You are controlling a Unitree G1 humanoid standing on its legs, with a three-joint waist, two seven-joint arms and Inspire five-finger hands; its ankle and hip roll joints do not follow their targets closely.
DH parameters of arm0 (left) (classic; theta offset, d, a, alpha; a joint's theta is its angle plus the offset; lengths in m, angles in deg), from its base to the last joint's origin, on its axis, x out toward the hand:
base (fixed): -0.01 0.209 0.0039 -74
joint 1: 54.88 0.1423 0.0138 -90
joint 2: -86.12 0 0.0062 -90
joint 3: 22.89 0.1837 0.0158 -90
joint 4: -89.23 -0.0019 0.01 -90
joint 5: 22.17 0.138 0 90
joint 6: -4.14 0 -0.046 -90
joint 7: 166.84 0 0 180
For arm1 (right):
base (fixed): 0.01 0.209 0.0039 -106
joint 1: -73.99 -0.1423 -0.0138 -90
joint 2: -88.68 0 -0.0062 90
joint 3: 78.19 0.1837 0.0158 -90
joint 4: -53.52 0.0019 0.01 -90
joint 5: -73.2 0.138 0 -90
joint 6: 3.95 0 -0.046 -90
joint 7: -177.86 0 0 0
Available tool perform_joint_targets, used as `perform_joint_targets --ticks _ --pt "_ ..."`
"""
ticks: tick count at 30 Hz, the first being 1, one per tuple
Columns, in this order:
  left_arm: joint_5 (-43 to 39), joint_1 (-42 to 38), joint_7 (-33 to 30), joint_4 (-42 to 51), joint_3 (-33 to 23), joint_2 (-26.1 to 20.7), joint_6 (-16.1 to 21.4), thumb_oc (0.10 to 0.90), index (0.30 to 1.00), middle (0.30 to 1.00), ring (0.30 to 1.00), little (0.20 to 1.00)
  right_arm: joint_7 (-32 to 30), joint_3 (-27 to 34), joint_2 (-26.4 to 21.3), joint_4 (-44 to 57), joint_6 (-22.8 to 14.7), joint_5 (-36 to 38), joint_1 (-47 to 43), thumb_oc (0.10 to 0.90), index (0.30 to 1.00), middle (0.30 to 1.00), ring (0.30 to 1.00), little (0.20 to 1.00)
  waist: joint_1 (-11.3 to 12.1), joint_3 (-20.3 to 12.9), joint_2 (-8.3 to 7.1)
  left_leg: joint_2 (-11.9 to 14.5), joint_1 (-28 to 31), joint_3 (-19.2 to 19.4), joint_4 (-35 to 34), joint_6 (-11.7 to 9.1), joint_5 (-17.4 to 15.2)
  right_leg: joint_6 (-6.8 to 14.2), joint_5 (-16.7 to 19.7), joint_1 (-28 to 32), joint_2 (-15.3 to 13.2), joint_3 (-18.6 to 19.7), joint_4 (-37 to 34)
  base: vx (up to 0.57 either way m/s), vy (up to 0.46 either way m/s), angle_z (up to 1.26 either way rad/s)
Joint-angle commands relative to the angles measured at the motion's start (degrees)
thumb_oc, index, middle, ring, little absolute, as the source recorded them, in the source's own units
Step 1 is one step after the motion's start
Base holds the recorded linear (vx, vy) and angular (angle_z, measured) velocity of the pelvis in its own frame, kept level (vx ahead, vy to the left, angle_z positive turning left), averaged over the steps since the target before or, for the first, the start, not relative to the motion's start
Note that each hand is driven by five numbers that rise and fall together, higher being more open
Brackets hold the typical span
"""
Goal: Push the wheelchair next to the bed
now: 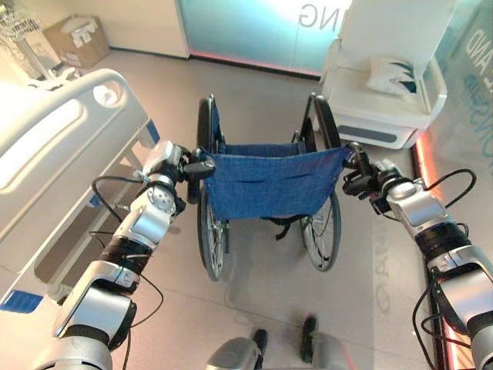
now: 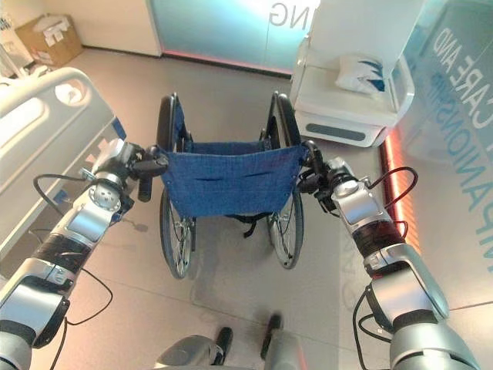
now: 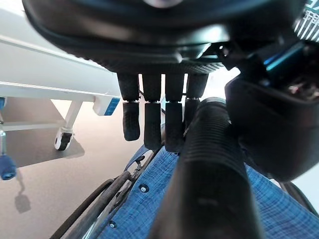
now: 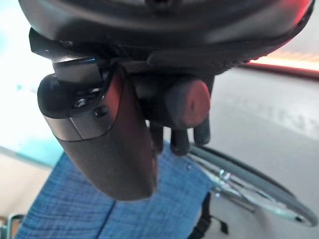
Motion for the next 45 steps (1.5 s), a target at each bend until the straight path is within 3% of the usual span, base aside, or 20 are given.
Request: perform_joint_targets --ticks 1,5,7,8,10,13,15,17,20,23,26,28,31,32,33,35,38,40,44,45 --pt "-1.3 9.6 4.1 -1.2 6.0 2.4 0.2 0.4 0.3 0.3 0.3 0.3 1.7 -4.5 -6.1 6.1 -1.9 -6.1 -8.3 0.4 0.3 0.3 0.3 0.3 0.1 0.7 -1.74 3.9 1.6 1.1 2.8 -3.9 -6.6 -1.6 14.2 3.7 0.6 0.9 -1.4 0.49 -0.39 0.62" --pt "-2.4 10.5 3.4 -0.6 4.9 3.2 2.6 0.4 0.3 0.3 0.3 0.3 4.1 -4.9 -7.4 6.0 1.4 -5.7 -9.2 0.4 0.3 0.3 0.3 0.3 -1.4 -1.1 -1.98 9.6 4.3 1.4 3.3 -6.2 -6.5 -3.2 10.4 3.7 2.3 1.2 5.3 0.44 -0.325 0.56" --pt "-2.9 10.5 3.4 -0.8 5.0 3.5 2.5 0.4 0.3 0.3 0.3 0.3 4.8 -5.1 -7.7 6.3 2.4 -5.3 -8.9 0.4 0.3 0.3 0.3 0.3 -2.5 -1.9 -1.52 14.7 7.3 3.0 3.3 -8.4 -2.2 -4.1 8.9 3.4 2.7 -1.1 7.6 0.34 -0.252 0.6" --pt "-3.4 10.1 3.5 -1.0 5.1 3.8 2.3 0.4 0.3 0.3 0.3 0.3 5.4 -5.2 -8.2 6.5 2.9 -4.6 -8.4 0.4 0.3 0.3 0.3 0.3 -3.7 -2.6 -1.31 19.9 9.0 5.8 4.4 -10.0 4.1 -5.4 7.6 4.0 3.2 -3.9 8.4 0.39 -0.376 0.58" --pt "-3.5 9.2 3.1 -1.5 5.7 4.3 3.0 0.4 0.3 0.3 0.3 0.3 4.2 -5.4 -8.8 6.4 2.5 -3.4 -7.4 0.4 0.3 0.3 0.3 0.3 -4.9 -3.0 -1.76 23.0 8.1 7.9 8.1 -10.5 8.9 -7.1 6.0 5.6 4.5 -5.1 8.4 0.41 -0.429 0.7" --pt "-4.8 9.1 1.6 -1.6 6.0 5.6 3.3 0.4 0.3 0.3 0.3 0.3 2.3 -5.6 -8.1 6.5 1.3 -2.7 -5.2 0.4 0.3 0.3 0.3 0.3 -4.1 -1.9 -2.51 21.4 2.2 8.5 16.2 -9.3 10.7 -9.6 3.4 10.8 7.0 -5.3 8.0 0.41 -0.327 0.37" --pt "-4.6 9.4 1.3 -1.5 5.8 6.3 3.5 0.4 0.3 0.3 0.3 0.3 1.8 -5.4 -7.0 6.7 0.6 -3.7 -4.1 0.4 0.3 0.3 0.3 0.3 -2.5 -0.4 -2.45 17.0 -2.8 8.0 16.3 -8.0 9.2 -9.7 2.8 14.9 8.1 -3.7 6.7 0.49 -0.231 -0.11" --pt "-4.9 9.8 0.5 -0.8 5.3 6.0 3.2 0.4 0.3 0.3 0.3 0.3 1.6 -5.7 -5.2 5.5 -0.9 -5.4 -4.1 0.4 0.3 0.3 0.3 0.3 -0.5 0.8 -1.55 10.8 -7.6 8.5 11.0 -7.9 9.9 -9.6 2.0 18.4 10.4 -2.0 5.3 0.47 -0.095 0.26" --pt "-6.3 10.3 0.8 0.6 4.6 4.8 2.8 0.4 0.3 0.3 0.3 0.3 2.0 -5.3 -3.6 5.7 -2.0 -7.9 -2.8 0.4 0.3 0.3 0.3 0.3 2.5 2.6 1.49 6.2 -14.1 10.8 2.0 -9.6 15.8 -10.2 -0.2 23.2 14.9 0.3 4.5 0.53 -0.055 0.04" --pt "-6.4 12.1 1.2 1.8 3.2 3.5 3.4 0.4 0.3 0.3 0.3 0.3 3.4 -5.5 -3.6 5.6 -2.6 -8.7 -2.6 0.4 0.3 0.3 0.3 0.3 5.3 2.5 3.31 4.7 -15.6 11.7 -9.3 -10.4 19.9 -10.4 -2.8 27.0 17.9 3.2 4.5 0.67 -0.027 -0.45" --pt "-6.2 13.0 1.5 2.8 1.8 2.1 3.8 0.4 0.3 0.3 0.3 0.3 5.0 -6.2 -3.7 4.0 -3.7 -9.4 -4.2 0.4 0.3 0.3 0.3 0.3 6.6 1.8 3.93 5.0 -15.0 14.3 -9.8 -9.3 17.8 -10.6 -7.2 27.2 18.4 3.3 8.2 0.53 0.08 -0.56" --pt "-6.2 13.0 2.0 2.3 1.6 1.3 3.9 0.4 0.3 0.3 0.3 0.3 5.1 -6.3 -3.4 2.3 -5.3 -8.8 -4.0 0.4 0.3 0.3 0.3 0.3 7.0 0.4 3.49 6.0 -14.5 16.2 -6.3 -7.3 13.9 -10.2 -9.7 26.9 17.5 2.4 13.1 0.4 0.095 -0.49" --pt "-6.4 12.6 2.8 2.0 2.1 0.4 3.8 0.4 0.3 0.3 0.3 0.3 6.0 -5.8 -3.5 2.4 -5.5 -8.8 -2.2 0.4 0.3 0.3 0.3 0.3 7.6 -0.3 1.69 6.2 -15.4 16.5 -0.6 -5.2 9.6 -9.0 -8.7 27.5 15.3 0.5 17.9 0.56 0.085 -0.29" --pt "-5.9 12.5 4.6 2.4 2.2 -0.7 3.0 0.4 0.3 0.3 0.3 0.3 5.5 -5.4 -3.7 2.7 -5.6 -7.7 -0.4 0.4 0.3 0.3 0.3 0.3 8.3 -1.3 0.05 6.1 -14.2 16.3 0.6 -3.9 8.1 -6.2 -3.1 27.4 12.9 -1.5 22.3 0.54 0.071 -0.23" --pt "-5.1 12.4 5.0 2.2 2.2 -1.0 3.0 0.4 0.3 0.3 0.3 0.3 5.8 -4.9 -3.5 3.1 -5.4 -7.7 0.1 0.4 0.3 0.3 0.3 0.3 8.7 -1.7 -0.47 5.7 -13.7 15.3 0.7 -3.4 7.7 -5.1 -1.3 27.5 11.9 -1.9 23.5 0.63 0.067 -0.31" --pt "-3.2 12.0 5.8 1.5 2.2 -1.5 3.6 0.4 0.3 0.3 0.3 0.3 5.1 -4.9 -2.9 2.8 -5.5 -7.3 -0.2 0.4 0.3 0.3 0.3 0.3 9.9 -2.8 -1.29 5.1 -13.6 13.8 0.9 -2.7 7.0 -3.6 2.0 28.2 9.6 -2.6 26.1 0.41 0.021 -0.23" --pt "-2.4 11.2 6.0 1.4 3.5 -1.9 3.8 0.4 0.3 0.3 0.3 0.3 4.5 -4.8 -2.6 1.9 -5.3 -6.7 -0.8 0.4 0.3 0.3 0.3 0.3 10.2 -4.1 -1.73 3.7 -13.0 11.9 0.7 -1.8 6.3 -2.8 6.0 27.4 9.6 -0.9 29.0 0.46 0.054 -0.3" --pt "-2.4 11.1 5.6 1.3 3.9 -1.9 3.7 0.4 0.3 0.3 0.3 0.3 4.2 -4.8 -2.1 2.0 -5.1 -6.6 -0.8 0.4 0.3 0.3 0.3 0.3 10.1 -4.4 -1.84 3.5 -12.5 11.5 0.9 -1.5 5.6 -2.8 7.8 25.9 8.2 -1.8 29.1 0.36 0.013 0.0" --pt "-3.1 10.2 3.2 -1.0 4.5 -1.1 5.3 0.4 0.3 0.3 0.3 0.3 3.1 -6.0 -1.4 2.6 -4.9 -5.9 -2.0 0.4 0.3 0.3 0.3 0.3 6.8 -2.5 -0.38 4.8 -6.6 8.2 1.5 -2.5 2.8 -5.1 4.7 13.3 4.6 -3.6 20.0 0.39 -0.117 0.08" --pt "-3.4 9.6 2.7 -1.1 4.2 -1.6 5.7 0.4 0.3 0.3 0.3 0.3 2.6 -6.3 -1.5 3.0 -5.1 -5.4 -3.1 0.4 0.3 0.3 0.3 0.3 5.2 -0.4 -0.96 4.5 -4.0 6.8 2.1 -2.8 0.2 -4.5 8.4 7.6 1.7 -3.6 15.1 0.25 -0.172 0.39"
